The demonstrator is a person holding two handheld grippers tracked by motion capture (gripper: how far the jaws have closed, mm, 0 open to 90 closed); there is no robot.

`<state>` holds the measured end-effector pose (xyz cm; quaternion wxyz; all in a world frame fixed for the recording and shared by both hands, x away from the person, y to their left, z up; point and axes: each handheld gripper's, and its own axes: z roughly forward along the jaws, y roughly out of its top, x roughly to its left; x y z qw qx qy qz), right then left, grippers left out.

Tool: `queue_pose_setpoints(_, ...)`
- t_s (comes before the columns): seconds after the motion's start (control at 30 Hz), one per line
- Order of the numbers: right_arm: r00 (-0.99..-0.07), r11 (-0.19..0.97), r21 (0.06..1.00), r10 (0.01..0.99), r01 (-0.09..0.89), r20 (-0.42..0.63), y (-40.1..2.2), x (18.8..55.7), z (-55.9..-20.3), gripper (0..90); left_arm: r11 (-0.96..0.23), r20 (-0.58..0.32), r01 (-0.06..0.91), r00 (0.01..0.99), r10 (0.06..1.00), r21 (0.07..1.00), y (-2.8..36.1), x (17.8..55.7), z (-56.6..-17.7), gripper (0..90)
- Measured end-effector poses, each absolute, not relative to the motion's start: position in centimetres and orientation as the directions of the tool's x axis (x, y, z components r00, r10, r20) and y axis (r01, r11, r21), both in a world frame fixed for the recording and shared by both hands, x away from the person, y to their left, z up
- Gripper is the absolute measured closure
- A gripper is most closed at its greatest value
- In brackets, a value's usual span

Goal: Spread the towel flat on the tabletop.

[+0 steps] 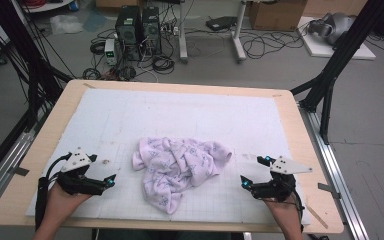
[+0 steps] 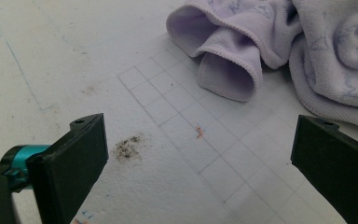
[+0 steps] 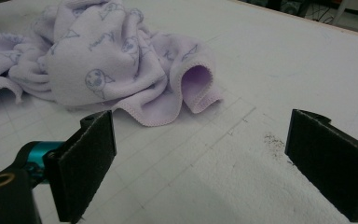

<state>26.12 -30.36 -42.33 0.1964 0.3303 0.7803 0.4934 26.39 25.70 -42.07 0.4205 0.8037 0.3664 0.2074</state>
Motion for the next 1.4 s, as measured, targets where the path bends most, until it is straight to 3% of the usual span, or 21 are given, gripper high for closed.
queue_pose_setpoints(0.73,-0.709,0.287,0.903,0.704,0.321,0.029,-30.2,26.3,-42.0,7.8,-0.374,0.022,0.410,0.648,0.761,0.832,25.7,26.3,-41.7,4.3)
queue_pose_setpoints(1.07,-0.768,0.320,0.904,0.640,0.283,0.014,-27.1,27.6,-40.2,7.8,-0.374,0.033,0.358,0.683,0.729,0.856,24.3,26.9,-39.6,4.6)
queue_pose_setpoints(1.4,-0.811,0.323,0.912,0.585,0.254,0.019,-24.1,29.6,-39.0,8.0,-0.402,0.021,0.327,0.752,0.658,0.855,20.8,29.1,-38.7,20.4)
